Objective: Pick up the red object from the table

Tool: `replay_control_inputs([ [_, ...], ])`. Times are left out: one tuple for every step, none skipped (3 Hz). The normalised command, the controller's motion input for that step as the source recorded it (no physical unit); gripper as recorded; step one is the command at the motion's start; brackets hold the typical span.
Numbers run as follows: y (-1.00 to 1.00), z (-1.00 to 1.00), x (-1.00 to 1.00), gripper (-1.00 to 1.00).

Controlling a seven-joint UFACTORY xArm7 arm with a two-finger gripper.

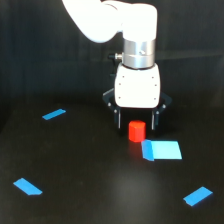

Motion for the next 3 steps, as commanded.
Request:
replay_control_inputs([
  [-0.20, -0.37, -0.07, -0.83],
  [-0.09, -0.31, -0.15, -1.00],
  [-0.07, 0.05, -0.11, -0.91],
])
